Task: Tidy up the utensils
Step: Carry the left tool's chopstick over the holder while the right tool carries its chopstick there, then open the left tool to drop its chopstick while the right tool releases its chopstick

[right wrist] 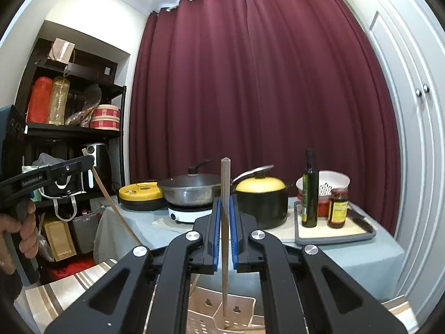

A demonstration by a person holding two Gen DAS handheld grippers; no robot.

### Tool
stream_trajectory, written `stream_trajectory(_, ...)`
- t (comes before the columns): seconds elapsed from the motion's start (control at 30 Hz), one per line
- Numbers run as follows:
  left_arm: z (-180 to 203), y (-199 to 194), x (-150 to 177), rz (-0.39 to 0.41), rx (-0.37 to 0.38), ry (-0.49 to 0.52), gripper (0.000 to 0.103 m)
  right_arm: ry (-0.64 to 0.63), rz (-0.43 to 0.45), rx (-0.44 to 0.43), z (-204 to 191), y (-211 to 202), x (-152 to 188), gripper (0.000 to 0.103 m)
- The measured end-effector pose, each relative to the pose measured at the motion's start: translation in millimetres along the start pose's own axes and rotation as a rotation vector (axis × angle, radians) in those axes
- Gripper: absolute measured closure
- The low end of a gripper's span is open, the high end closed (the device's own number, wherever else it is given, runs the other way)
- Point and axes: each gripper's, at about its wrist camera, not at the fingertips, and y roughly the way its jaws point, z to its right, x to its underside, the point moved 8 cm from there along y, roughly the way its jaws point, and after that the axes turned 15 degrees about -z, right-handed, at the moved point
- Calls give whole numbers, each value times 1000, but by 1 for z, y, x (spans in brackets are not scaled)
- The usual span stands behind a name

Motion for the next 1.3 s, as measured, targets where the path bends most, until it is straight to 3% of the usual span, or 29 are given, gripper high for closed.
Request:
stream_trajectory(0.3, -5, 55, 53, -134, 13, -30, 97, 57, -111, 20, 17, 51, 46, 96)
stream_trajectory(0.6, -6, 83, 89, -224, 33, -43, 95, 72, -208, 28, 20, 72, 81, 95)
stream_trajectory(0.67, -6, 83, 93, -231, 40, -49, 93, 65, -209, 26, 17, 70, 82, 90)
stream_trajectory(0.7, -6, 82, 95, -233, 42, -49, 87, 59, -208, 28, 16, 70, 81, 79)
stream_trajectory(0.73, -6, 80, 97, -231, 41, -51, 82, 51, -202, 40, 15, 67, 80, 59)
stream_trajectory(0.8, -5, 75, 97, -222, 39, -53, 68, 36, -172, 63, 14, 60, 75, 48)
stream_trajectory(1.1, -2, 52, 91, -177, 22, -42, 49, 27, -114, 75, 13, 27, 54, 39)
stream_trajectory(1.3, 1, 33, 101, -173, 10, -40, 48, 0, -73, 86, 5, -5, 48, 37)
